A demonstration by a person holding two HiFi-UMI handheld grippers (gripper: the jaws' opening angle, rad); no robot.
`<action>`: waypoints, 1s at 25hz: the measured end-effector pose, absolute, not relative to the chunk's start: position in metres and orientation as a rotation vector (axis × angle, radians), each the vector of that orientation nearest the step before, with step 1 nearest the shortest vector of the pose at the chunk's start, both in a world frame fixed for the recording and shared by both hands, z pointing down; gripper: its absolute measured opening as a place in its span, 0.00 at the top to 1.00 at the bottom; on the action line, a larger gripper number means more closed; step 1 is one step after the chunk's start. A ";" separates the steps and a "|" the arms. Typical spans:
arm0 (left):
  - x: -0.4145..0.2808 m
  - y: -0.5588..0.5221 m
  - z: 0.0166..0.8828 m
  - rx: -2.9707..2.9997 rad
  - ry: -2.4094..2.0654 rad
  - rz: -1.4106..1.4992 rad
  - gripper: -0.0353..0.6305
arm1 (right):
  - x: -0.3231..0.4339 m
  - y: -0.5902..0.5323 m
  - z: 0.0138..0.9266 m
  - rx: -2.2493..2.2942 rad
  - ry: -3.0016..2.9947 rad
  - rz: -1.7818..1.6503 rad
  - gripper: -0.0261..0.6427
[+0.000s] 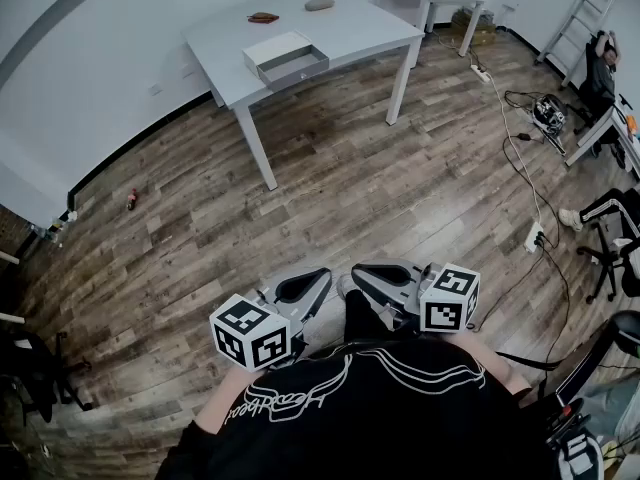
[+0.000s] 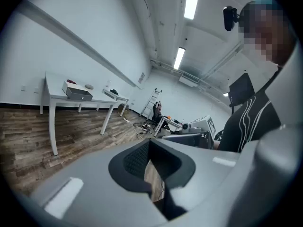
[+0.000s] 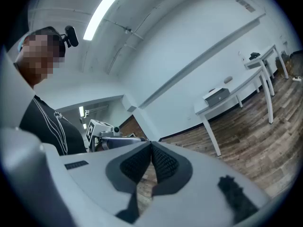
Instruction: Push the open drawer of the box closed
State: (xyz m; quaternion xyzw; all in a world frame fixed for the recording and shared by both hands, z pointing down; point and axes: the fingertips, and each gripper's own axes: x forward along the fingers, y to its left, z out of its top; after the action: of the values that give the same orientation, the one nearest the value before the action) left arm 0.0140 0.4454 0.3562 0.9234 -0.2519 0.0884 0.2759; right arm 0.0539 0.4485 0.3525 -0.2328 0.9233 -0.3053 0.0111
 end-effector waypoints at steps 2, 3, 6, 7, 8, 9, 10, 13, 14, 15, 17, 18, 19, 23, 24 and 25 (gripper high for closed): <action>0.022 0.406 0.362 2.474 -0.697 0.223 0.94 | 0.063 0.408 0.358 -0.718 2.886 -0.954 0.95; 0.026 0.386 0.365 2.470 -0.708 0.215 0.94 | 0.067 0.387 0.361 -0.715 2.890 -0.954 0.95; 0.040 0.323 0.375 2.452 -0.747 0.212 0.94 | 0.083 0.324 0.374 -0.708 2.895 -0.964 0.95; 0.044 0.302 0.378 2.445 -0.763 0.218 0.94 | 0.089 0.302 0.377 -0.705 2.895 -0.970 0.95; 0.047 0.281 0.380 2.440 -0.780 0.226 0.94 | 0.095 0.281 0.378 -0.701 2.897 -0.973 0.95; 0.050 0.260 0.382 2.438 -0.795 0.236 0.94 | 0.100 0.260 0.379 -0.698 2.900 -0.970 0.95; 0.053 0.239 0.382 2.438 -0.808 0.247 0.94 | 0.106 0.240 0.378 -0.695 2.905 -0.964 0.95; 0.064 0.180 0.381 2.435 -0.832 0.272 0.94 | 0.119 0.185 0.373 -0.675 2.928 -0.936 0.95; 0.069 0.163 0.381 2.434 -0.839 0.274 0.94 | 0.122 0.170 0.372 -0.664 2.941 -0.921 0.95; 0.074 0.148 0.380 2.436 -0.846 0.274 0.94 | 0.124 0.155 0.372 -0.654 2.956 -0.904 0.95; 0.081 0.123 0.377 2.444 -0.864 0.274 0.94 | 0.125 0.130 0.374 -0.645 2.972 -0.883 0.95; 0.082 0.115 0.377 2.445 -0.875 0.274 0.94 | 0.125 0.120 0.374 -0.640 2.972 -0.882 0.95; 0.081 0.108 0.377 2.441 -0.885 0.273 0.94 | 0.123 0.113 0.374 -0.631 2.973 -0.883 0.95; 0.068 0.085 0.377 2.415 -0.921 0.250 0.94 | 0.111 0.092 0.372 -0.587 3.018 -0.868 0.95; 0.065 0.079 0.377 2.412 -0.928 0.244 0.94 | 0.108 0.086 0.371 -0.579 3.030 -0.860 0.95; 0.061 0.073 0.378 2.410 -0.936 0.238 0.94 | 0.105 0.081 0.369 -0.574 3.038 -0.852 0.95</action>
State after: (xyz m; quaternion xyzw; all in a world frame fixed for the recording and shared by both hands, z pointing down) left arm 0.0609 0.0734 0.3779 0.8940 -0.3472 0.0882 0.2692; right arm 0.1049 0.0807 0.3695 -0.1789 0.9468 -0.2655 -0.0325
